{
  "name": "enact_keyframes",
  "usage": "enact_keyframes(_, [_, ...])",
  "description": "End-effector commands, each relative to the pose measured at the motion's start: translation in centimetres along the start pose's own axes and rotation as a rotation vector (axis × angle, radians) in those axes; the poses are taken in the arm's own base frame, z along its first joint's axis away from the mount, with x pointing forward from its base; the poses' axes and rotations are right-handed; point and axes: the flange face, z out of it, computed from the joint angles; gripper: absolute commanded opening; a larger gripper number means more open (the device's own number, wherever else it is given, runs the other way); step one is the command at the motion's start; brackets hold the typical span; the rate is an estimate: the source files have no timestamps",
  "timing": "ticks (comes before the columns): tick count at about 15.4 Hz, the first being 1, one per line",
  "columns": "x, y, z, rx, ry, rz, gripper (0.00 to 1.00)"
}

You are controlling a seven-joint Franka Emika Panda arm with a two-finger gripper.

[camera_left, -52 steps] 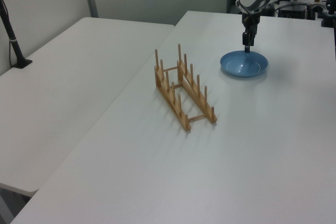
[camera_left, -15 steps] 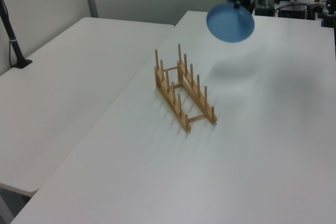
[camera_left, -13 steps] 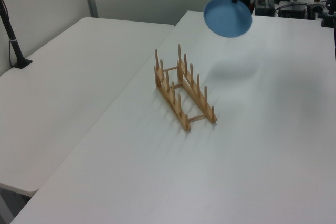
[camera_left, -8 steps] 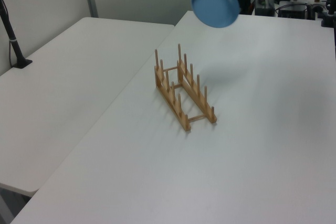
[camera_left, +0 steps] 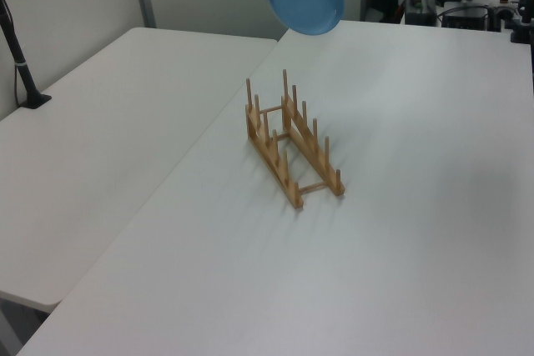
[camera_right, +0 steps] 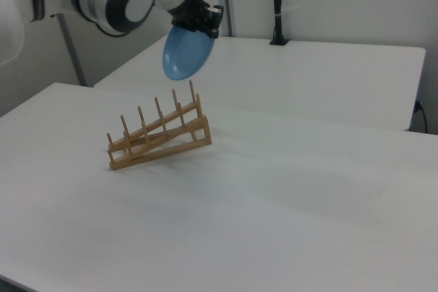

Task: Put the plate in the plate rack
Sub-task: 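Lift the blue plate by its rim and carry it toward the rack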

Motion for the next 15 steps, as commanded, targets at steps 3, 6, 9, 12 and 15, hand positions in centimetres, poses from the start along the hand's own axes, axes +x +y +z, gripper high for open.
enact_keyframes(3, [-0.9, -7.3, -1.0, -0.055, 0.015, -0.057, 0.00])
enact_keyframes(6, [-0.7, -9.3, -0.9, -0.119, 0.010, -0.090, 0.00])
enact_keyframes(9, [-0.7, -10.6, -0.8, -0.198, 0.015, -0.131, 0.00])
enact_keyframes(12, [-1.1, -12.3, -0.7, -0.255, 0.018, -0.192, 0.00])
enact_keyframes(15, [-1.8, -13.9, 0.0, -0.329, 0.024, -0.239, 0.00])
